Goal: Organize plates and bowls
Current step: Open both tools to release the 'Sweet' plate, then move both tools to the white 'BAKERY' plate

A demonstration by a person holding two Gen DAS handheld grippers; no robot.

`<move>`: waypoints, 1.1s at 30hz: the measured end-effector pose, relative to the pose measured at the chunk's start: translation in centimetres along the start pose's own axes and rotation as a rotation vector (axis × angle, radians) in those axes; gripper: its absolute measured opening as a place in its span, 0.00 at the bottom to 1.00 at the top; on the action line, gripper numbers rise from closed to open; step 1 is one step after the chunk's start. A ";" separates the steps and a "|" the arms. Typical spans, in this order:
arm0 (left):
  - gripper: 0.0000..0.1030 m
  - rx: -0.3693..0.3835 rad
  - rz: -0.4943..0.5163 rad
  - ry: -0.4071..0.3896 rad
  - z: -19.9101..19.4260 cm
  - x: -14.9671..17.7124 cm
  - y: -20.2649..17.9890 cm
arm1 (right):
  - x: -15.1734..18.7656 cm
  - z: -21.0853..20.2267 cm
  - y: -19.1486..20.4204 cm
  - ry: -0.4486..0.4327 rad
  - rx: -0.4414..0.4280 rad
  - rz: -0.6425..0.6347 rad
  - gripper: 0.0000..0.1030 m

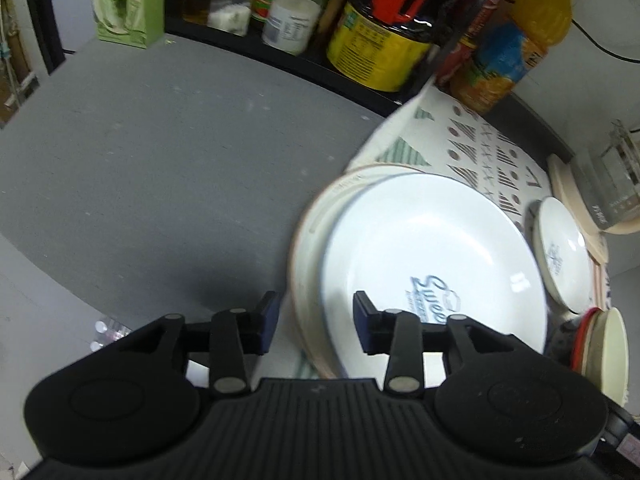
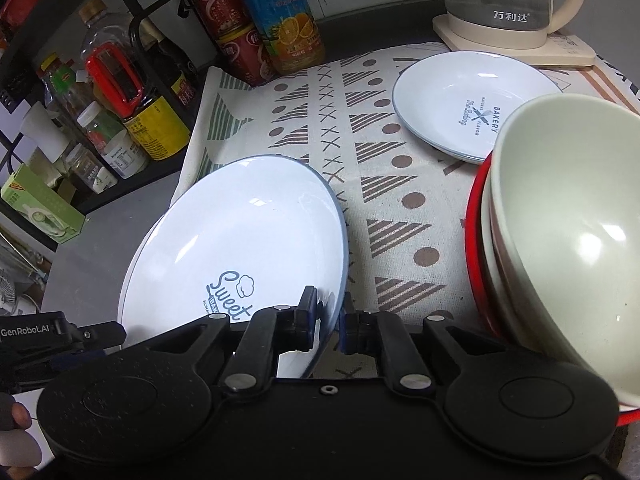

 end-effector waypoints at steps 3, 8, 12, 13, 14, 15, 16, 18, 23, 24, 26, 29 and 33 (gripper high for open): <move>0.47 -0.012 -0.021 0.012 0.6 0.0 0.6 | -0.1 0.4 0.3 0.003 0.008 -0.020 0.12; 0.47 0.001 -0.018 0.036 1.5 0.2 0.6 | 0.1 1.3 0.7 0.020 0.008 -0.039 0.15; 0.47 0.000 -0.015 0.042 2.1 0.2 0.3 | 0.4 2.2 1.1 0.042 0.007 -0.053 0.17; 0.47 -0.001 -0.012 0.040 2.2 0.1 0.3 | 0.4 2.2 1.2 0.038 0.007 -0.055 0.17; 0.47 -0.007 -0.009 0.039 2.4 0.1 0.4 | 0.3 2.2 1.3 0.037 0.012 -0.060 0.18; 0.47 -0.015 -0.008 0.039 2.5 0.1 0.5 | 0.2 2.2 1.3 0.039 0.014 -0.062 0.18; 0.47 -0.021 -0.009 0.037 2.6 0.0 0.6 | 0.2 2.2 1.3 0.044 0.012 -0.060 0.18; 0.47 -0.038 -0.009 0.029 2.7 -0.2 0.9 | 0.1 2.1 1.2 0.052 0.010 -0.057 0.20; 0.47 -0.051 -0.016 0.020 2.3 -0.7 1.5 | -0.5 1.0 1.3 0.034 -0.015 -0.047 0.29; 0.47 -0.050 -0.017 0.017 2.2 -0.7 1.5 | -0.6 0.6 1.4 0.028 -0.021 -0.047 0.33; 0.47 -0.041 -0.016 0.014 1.9 -0.8 1.4 | -0.9 -0.2 1.6 0.009 -0.032 -0.049 0.42; 0.47 -0.022 -0.012 0.008 1.1 -1.0 1.1 | -1.3 -1.5 1.8 -0.025 -0.039 -0.055 0.53; 0.47 0.006 -0.013 -0.009 0.0 -1.3 0.6 | -1.9 -3.2 1.8 -0.067 -0.038 -0.056 0.67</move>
Point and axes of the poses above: each gripper's, at about its wrist camera, not at the fingertips, and z roughly the way its jaws point, y to its left, x to its underside, the point moved 5 cm from there along z, roughly the way its jaws point, and after that the axes turned 3 degrees about y, right-handed, at the moved point
